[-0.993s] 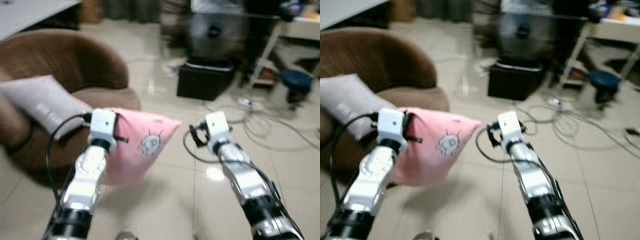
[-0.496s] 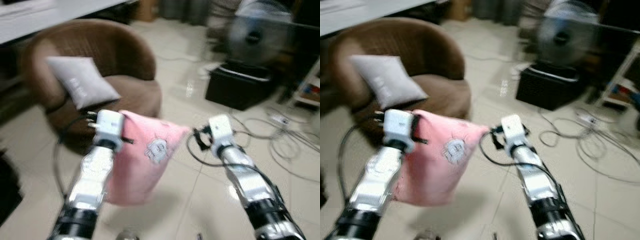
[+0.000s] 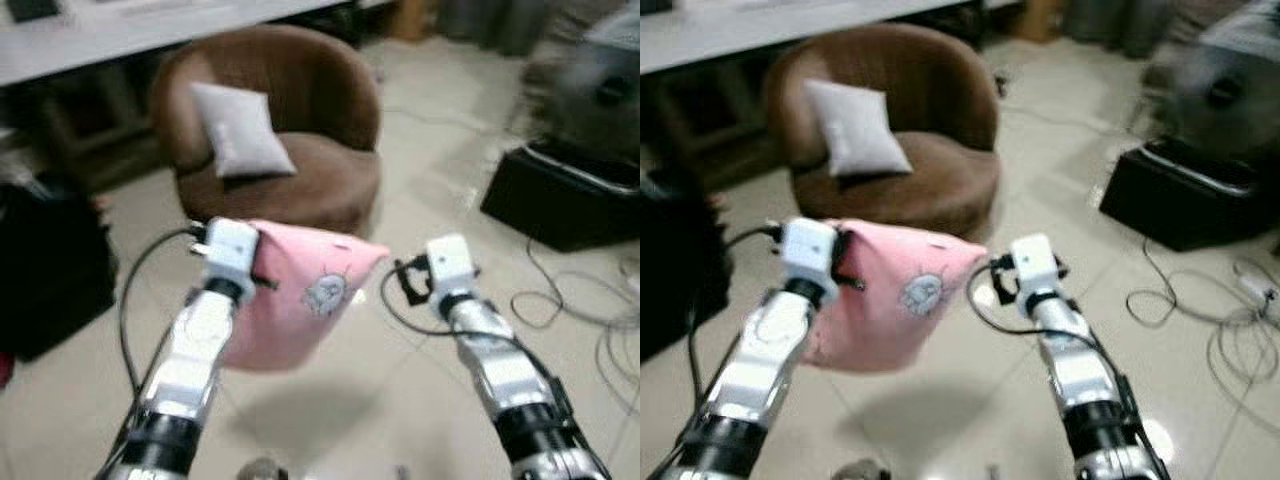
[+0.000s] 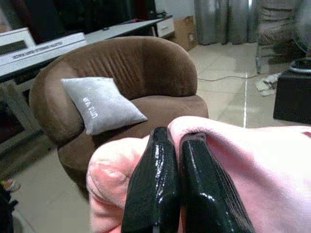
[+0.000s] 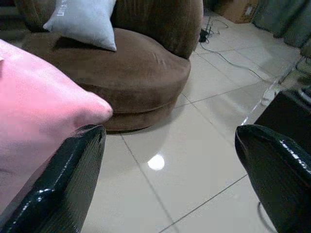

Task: Move the pillow to the sofa from floor

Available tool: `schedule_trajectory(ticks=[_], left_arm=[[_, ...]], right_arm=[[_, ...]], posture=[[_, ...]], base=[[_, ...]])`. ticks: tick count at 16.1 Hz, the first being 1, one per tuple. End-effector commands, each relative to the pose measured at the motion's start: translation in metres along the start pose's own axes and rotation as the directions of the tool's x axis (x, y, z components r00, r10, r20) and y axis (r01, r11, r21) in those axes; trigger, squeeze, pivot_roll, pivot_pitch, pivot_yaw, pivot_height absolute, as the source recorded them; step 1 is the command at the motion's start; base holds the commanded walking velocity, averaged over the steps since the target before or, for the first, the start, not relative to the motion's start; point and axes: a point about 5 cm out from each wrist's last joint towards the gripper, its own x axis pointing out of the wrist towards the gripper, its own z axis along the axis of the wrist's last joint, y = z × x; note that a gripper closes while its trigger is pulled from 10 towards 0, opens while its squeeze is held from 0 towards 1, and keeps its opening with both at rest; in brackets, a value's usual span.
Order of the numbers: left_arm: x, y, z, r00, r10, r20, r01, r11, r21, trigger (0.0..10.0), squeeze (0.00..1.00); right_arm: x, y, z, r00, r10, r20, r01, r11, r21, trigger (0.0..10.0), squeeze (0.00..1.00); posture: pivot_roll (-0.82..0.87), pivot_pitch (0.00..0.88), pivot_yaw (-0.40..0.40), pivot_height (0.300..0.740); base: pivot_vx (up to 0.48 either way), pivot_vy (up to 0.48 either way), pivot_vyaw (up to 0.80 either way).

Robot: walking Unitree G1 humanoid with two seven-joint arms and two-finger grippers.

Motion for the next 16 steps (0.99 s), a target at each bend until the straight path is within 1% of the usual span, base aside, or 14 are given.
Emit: schedule_trajectory(ticks=[1, 9, 11, 12, 13, 15, 16], left_arm=[[0.0044, 0.0077, 0.0118, 0.999, 0.015, 0.049, -0.016, 1.0, 0.019, 10.0, 0.0], [0.0054, 0.009, 0.0121, 0.998, 0.023, 0.051, -0.024, 1.0, 0.019, 10.0, 0.0], [0.006, 0.0088, 0.0131, 0.998, 0.018, 0.062, -0.016, 1.0, -0.02, 10.0, 0.0], [0.0063, 0.0092, 0.0122, 0.999, 0.019, 0.051, -0.016, 0.999, -0.046, 10.0, 0.0], [0.007, 0.0097, 0.0115, 0.999, 0.022, 0.042, -0.02, 0.999, -0.045, 10.0, 0.0], [0.0083, 0.012, 0.0111, 0.999, 0.04, 0.035, -0.039, 0.999, -0.019, 10.0, 0.0], [0.0089, 0.0119, 0.0108, 0.999, 0.04, 0.033, -0.039, 0.999, -0.022, 10.0, 0.0]], right_arm=[[0.002, 0.0021, 0.0059, 1.0, 0.002, 0.016, -0.002, 1.0, 0.001, 10.0, 0.0], [0.0039, 0.0023, 0.0069, 1.0, 0.002, 0.017, -0.002, 1.0, -0.002, 10.0, 0.0], [0.0042, 0.0021, 0.0072, 1.0, 0.0, 0.017, 0.0, 1.0, -0.001, 10.0, 0.0], [0.004, 0.0015, 0.0062, 1.0, -0.01, 0.011, 0.01, 1.0, 0.016, 10.0, 0.0], [0.0036, 0.0007, 0.005, 1.0, -0.016, 0.007, 0.016, 0.999, 0.032, 10.0, 0.0], [0.0036, 0.0007, 0.0047, 1.0, -0.018, 0.006, 0.018, 0.999, 0.036, 10.0, 0.0], [0.0034, 0.0006, 0.0045, 1.0, -0.02, 0.005, 0.02, 0.999, 0.036, 10.0, 0.0]], posture=[[0.06, 0.0, 0.036, 0.74], [0.07, 0.0, 0.031, 0.74], [0.07, 0.0, 0.032, 0.74], [0.07, 0.0, 0.032, 0.74], [0.07, 0.0, 0.032, 0.74], [0.06, 0.0, 0.039, 0.74], [0.06, 0.0, 0.041, 0.74]], base=[[0.0, -0.48, 0.8], [0.0, -0.48, 0.8], [0.0, 0.0, 0.8], [0.0, 0.48, 0.0], [0.0, 0.48, 0.0], [0.0, 0.0, 0.0], [0.0, 0.0, 0.0]])
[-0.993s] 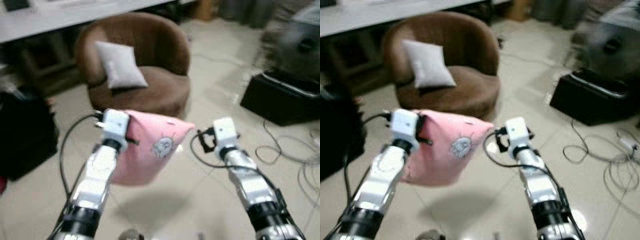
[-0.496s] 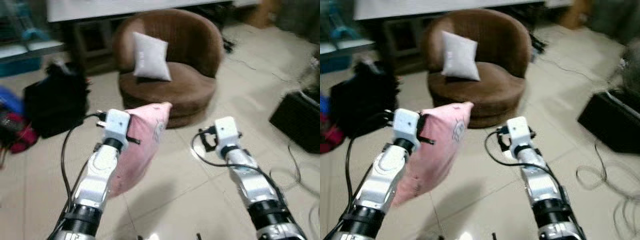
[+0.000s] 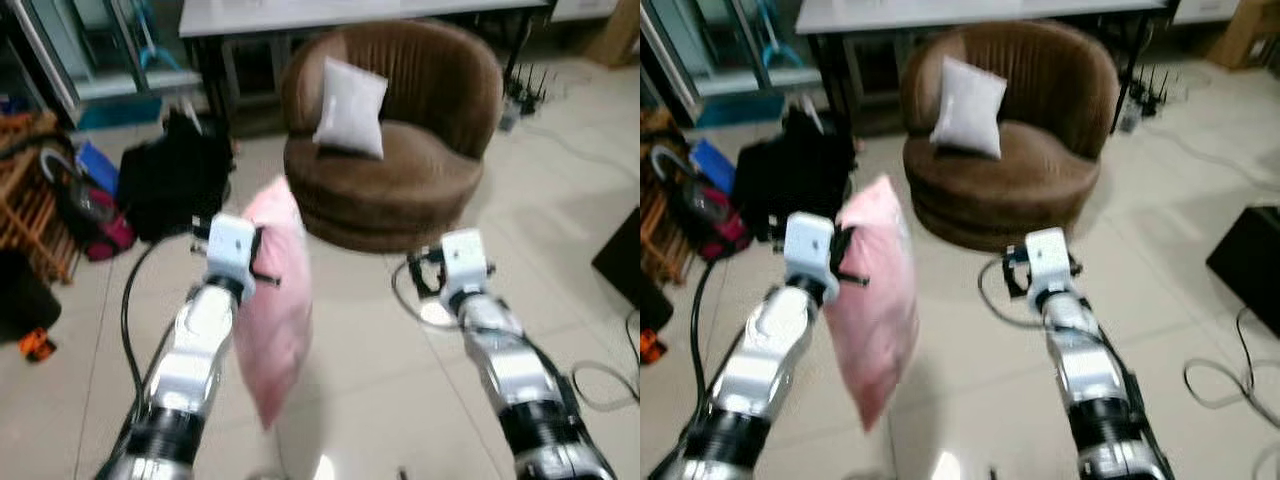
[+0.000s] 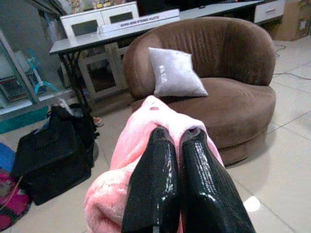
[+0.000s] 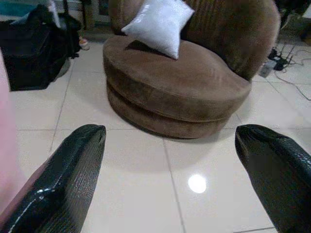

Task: Move the pillow to the sofa from floor

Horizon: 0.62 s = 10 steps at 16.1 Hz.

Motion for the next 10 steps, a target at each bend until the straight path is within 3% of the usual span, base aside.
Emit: schedule_trajectory(ticks=[1, 5, 8, 10], left_arm=[[0.0038, 0.0056, 0.0112, 0.999, 0.02, 0.049, -0.02, 1.0, 0.008, 10.0, 0.0], [0.0039, 0.0069, 0.0155, 0.997, -0.001, 0.075, 0.0, 1.0, 0.003, 10.0, 0.0], [0.0036, 0.007, 0.0169, 0.996, -0.011, 0.084, 0.011, 1.0, 0.0, 10.0, 0.0], [0.0043, 0.0059, 0.0184, 0.995, -0.019, 0.093, 0.019, 1.0, -0.007, 10.0, 0.0]], right_arm=[[0.0012, 0.0055, 0.0028, 1.0, 0.015, 0.004, -0.015, 1.0, 0.004, 10.0, 0.0], [0.0015, 0.005, -0.0004, 1.0, -0.003, -0.018, 0.004, 0.999, 0.054, 10.0, 0.0], [0.002, 0.0064, 0.0006, 1.0, 0.001, -0.014, 0.0, 0.999, 0.049, 10.0, 0.0], [0.002, 0.0059, 0.001, 1.0, 0.0, -0.009, 0.0, 0.999, 0.037, 10.0, 0.0]], posture=[[0.05, 0.0, 0.044, 0.74], [0.06, 0.0, 0.046, 0.74], [0.06, 0.0, 0.048, 0.74], [0.06, 0.0, 0.048, 0.74]], base=[[0.0, 0.0, 0.0], [0.0, 0.0, 0.0], [0.291, 0.0, -0.79], [0.356, 0.0, 0.0]])
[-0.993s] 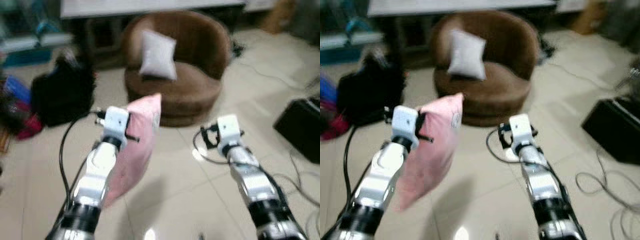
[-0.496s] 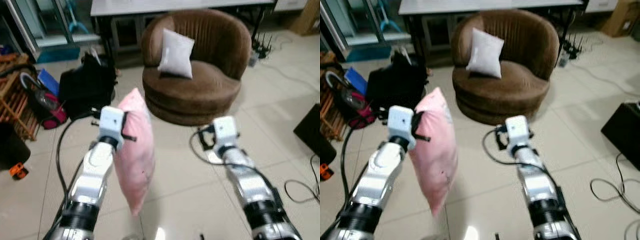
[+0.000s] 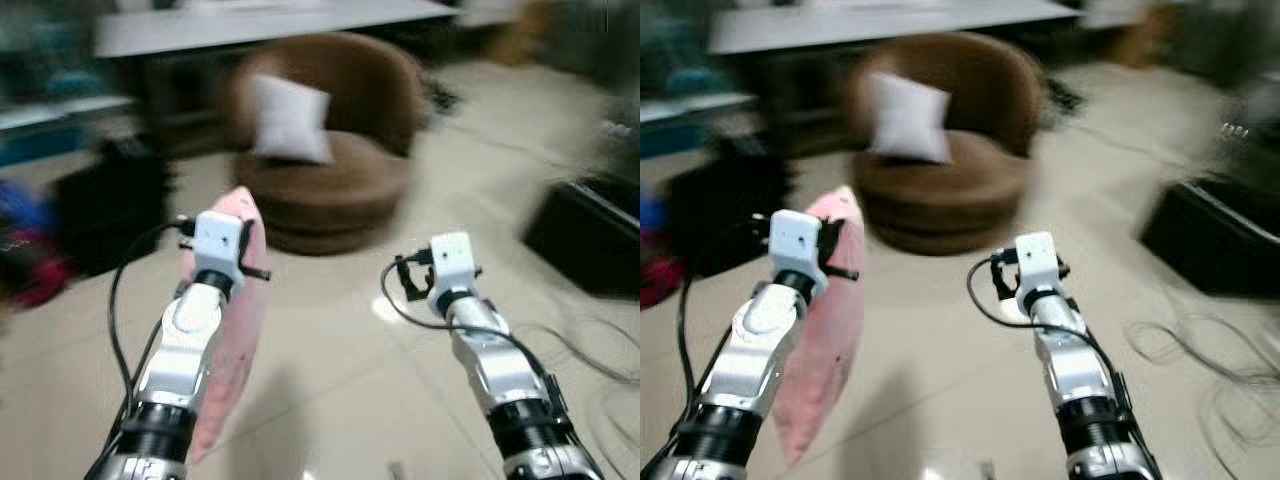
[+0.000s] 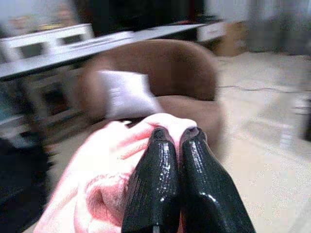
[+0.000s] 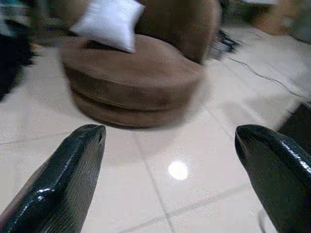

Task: Move the pillow to the sofa from floor

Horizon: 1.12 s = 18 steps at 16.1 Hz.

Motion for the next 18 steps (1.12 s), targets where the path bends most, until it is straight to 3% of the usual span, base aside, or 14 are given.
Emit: schedule_trajectory(ticks=[1, 18], left_arm=[[0.0047, -0.0013, 0.0168, 0.997, -0.015, 0.077, 0.015, 1.0, 0.007, 10.0, 0.0], [0.0022, -0.0008, 0.0174, 0.996, -0.033, 0.089, 0.033, 0.999, 0.0, 10.0, 0.0]], right_arm=[[0.0011, 0.0001, 0.001, 1.0, -0.005, -0.001, 0.005, 1.0, 0.007, 10.0, 0.0], [0.004, 0.0043, 0.0025, 1.0, 0.009, 0.008, -0.009, 1.0, 0.0, 10.0, 0.0]], posture=[[0.06, 0.0, 0.048, 0.74], [0.07, 0.0, 0.036, 0.74]], base=[[0.36, 0.0, 0.0], [0.439, 0.0, 0.0]])
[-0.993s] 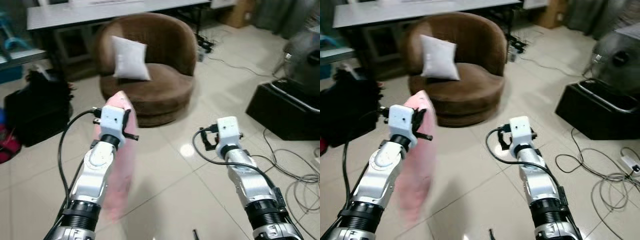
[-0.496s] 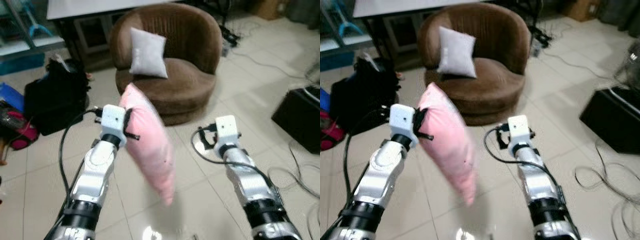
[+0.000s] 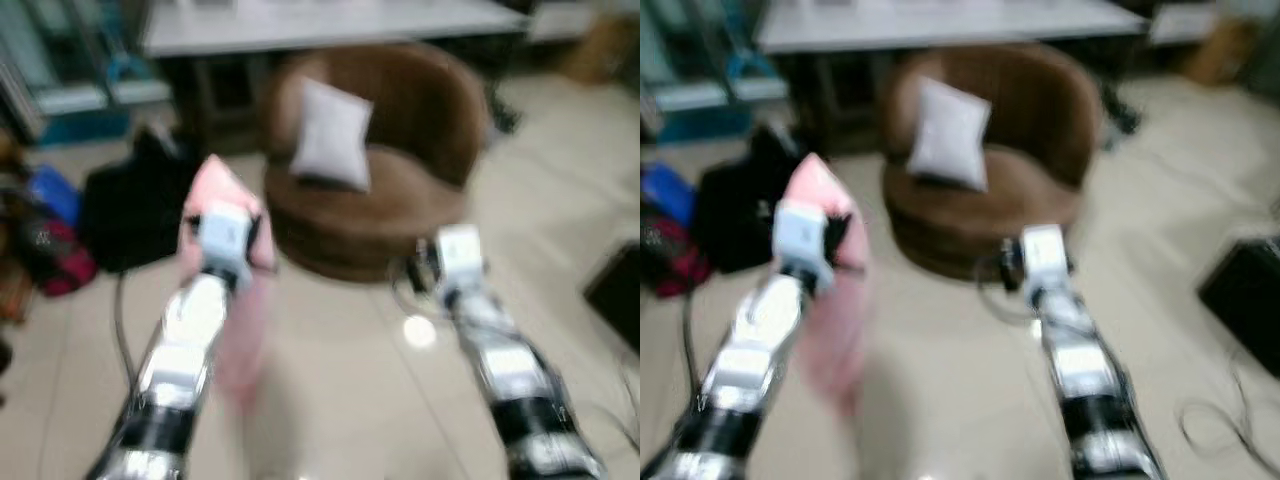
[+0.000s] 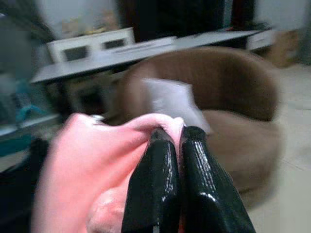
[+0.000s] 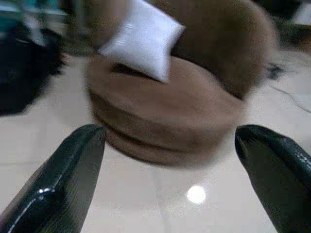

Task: Move the pillow to the sofa from floor

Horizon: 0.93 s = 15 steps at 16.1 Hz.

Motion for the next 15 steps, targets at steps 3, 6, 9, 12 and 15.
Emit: schedule_trajectory(ticks=[3, 6, 9, 12, 15], left_arm=[[0.004, -0.0084, 0.0082, 0.999, -0.031, 0.041, 0.031, 0.999, -0.007, 10.0, 0.0], [0.0038, -0.0088, 0.0082, 0.999, -0.034, 0.041, 0.034, 0.999, -0.004, 10.0, 0.0], [0.004, -0.0088, 0.0077, 0.999, -0.036, 0.04, 0.037, 0.999, -0.003, 10.0, 0.0], [0.0045, -0.0095, 0.008, 0.998, -0.042, 0.04, 0.042, 0.999, 0.001, 10.0, 0.0], [0.0047, -0.0093, 0.0083, 0.998, -0.05, 0.042, 0.05, 0.999, 0.001, 10.0, 0.0]], right_arm=[[-0.0025, -0.0086, -0.0056, 1.0, -0.027, -0.015, 0.027, 1.0, 0.002, 10.0, 0.0], [-0.0024, -0.0087, -0.0061, 0.999, -0.028, -0.02, 0.028, 1.0, 0.007, 10.0, 0.0], [-0.0023, -0.0091, -0.0066, 0.999, -0.032, -0.023, 0.032, 0.999, 0.007, 10.0, 0.0], [-0.0023, -0.01, -0.0077, 0.999, -0.039, -0.028, 0.039, 0.999, 0.007, 10.0, 0.0], [-0.0023, -0.0097, -0.0084, 0.998, -0.046, -0.032, 0.046, 0.999, 0.005, 10.0, 0.0]], posture=[[0.07, 0.0, 0.039, 0.74], [0.07, 0.0, 0.039, 0.74], [0.06, 0.0, 0.04, 0.74], [0.07, 0.0, 0.043, 0.74], [0.07, 0.0, 0.045, 0.74]], base=[[0.48, 0.0, 0.0], [0.48, 0.0, -0.47], [0.48, 0.0, -0.78], [0.48, 0.0, -0.76], [0.48, 0.0, 0.0]])
